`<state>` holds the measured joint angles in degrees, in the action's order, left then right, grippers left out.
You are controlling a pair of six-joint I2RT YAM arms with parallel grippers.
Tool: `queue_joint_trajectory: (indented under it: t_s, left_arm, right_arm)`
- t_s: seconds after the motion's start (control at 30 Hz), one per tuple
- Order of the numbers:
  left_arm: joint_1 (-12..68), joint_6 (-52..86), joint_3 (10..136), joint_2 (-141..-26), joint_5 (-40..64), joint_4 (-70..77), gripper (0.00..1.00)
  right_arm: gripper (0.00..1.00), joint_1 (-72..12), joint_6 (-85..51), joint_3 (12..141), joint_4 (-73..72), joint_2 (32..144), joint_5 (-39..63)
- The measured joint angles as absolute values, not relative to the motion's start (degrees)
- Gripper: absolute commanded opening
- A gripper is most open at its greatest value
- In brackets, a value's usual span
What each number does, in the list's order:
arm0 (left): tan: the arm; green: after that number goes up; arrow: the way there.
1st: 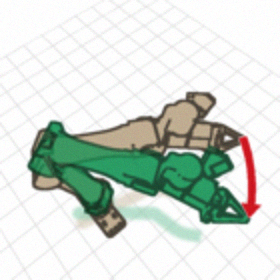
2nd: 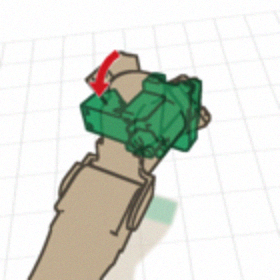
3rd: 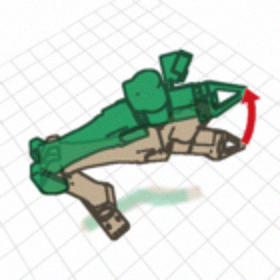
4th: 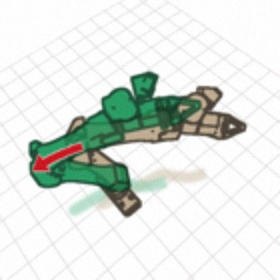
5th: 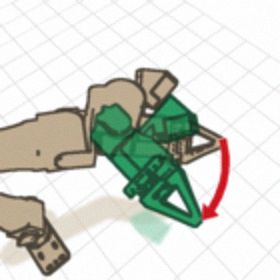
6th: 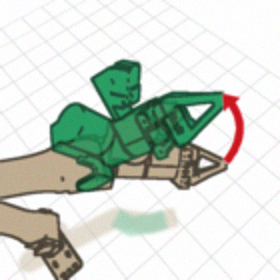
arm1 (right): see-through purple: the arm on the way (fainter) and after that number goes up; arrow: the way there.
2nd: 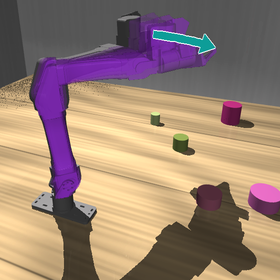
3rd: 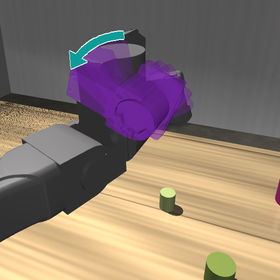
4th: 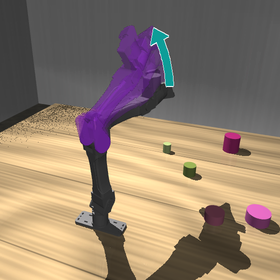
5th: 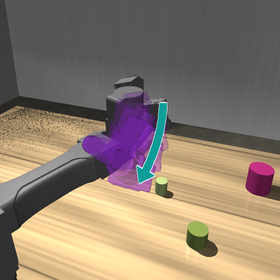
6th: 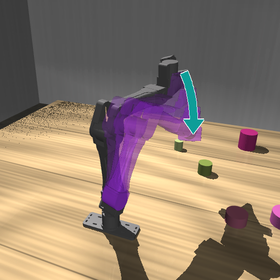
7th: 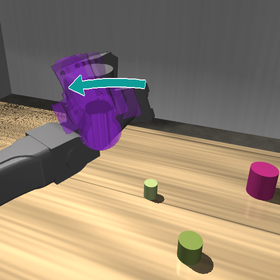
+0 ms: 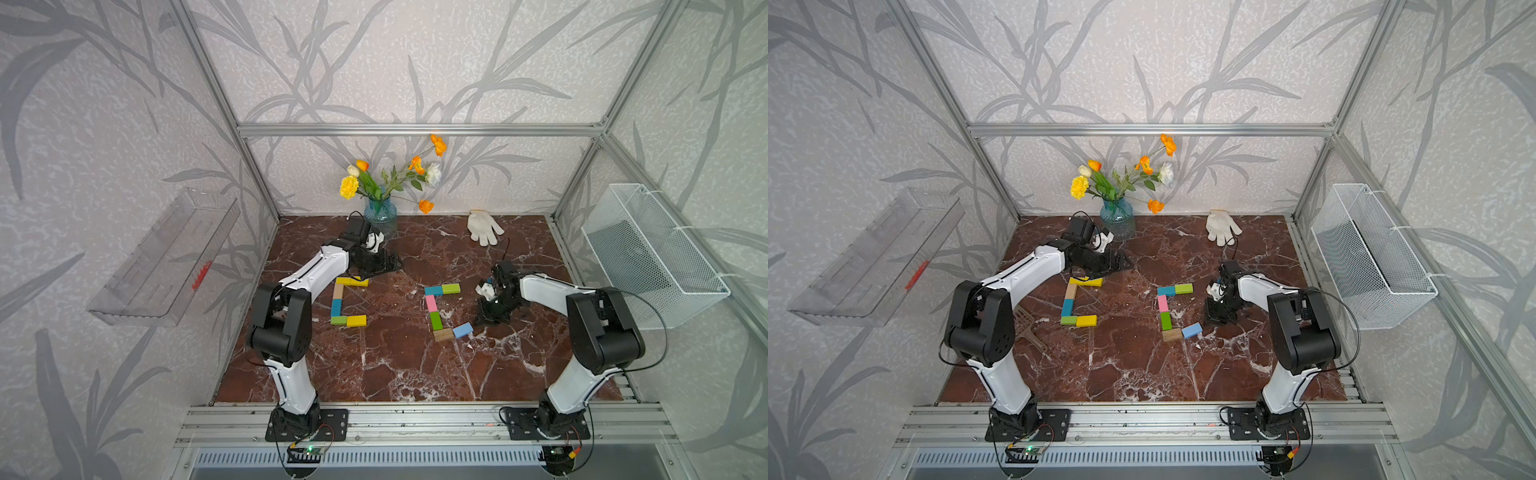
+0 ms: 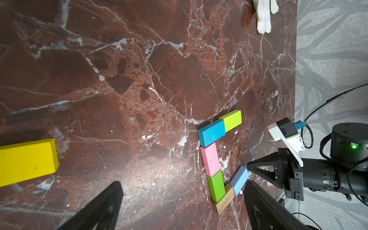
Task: Assemble the letter c with building blocks
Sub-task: Adjust the building block at the center of the board.
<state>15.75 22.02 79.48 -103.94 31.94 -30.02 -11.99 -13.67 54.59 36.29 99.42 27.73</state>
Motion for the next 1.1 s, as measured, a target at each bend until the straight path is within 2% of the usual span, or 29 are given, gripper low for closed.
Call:
queue_joint_trajectory:
  t_s: [1.1]
  left_arm:
    - [15.75, 22.02, 79.48, -103.94, 31.68, -30.04, 0.95]
  right_arm:
    - [0.00, -11.99, -14.74, 53.47, 36.75, 99.39, 30.22]
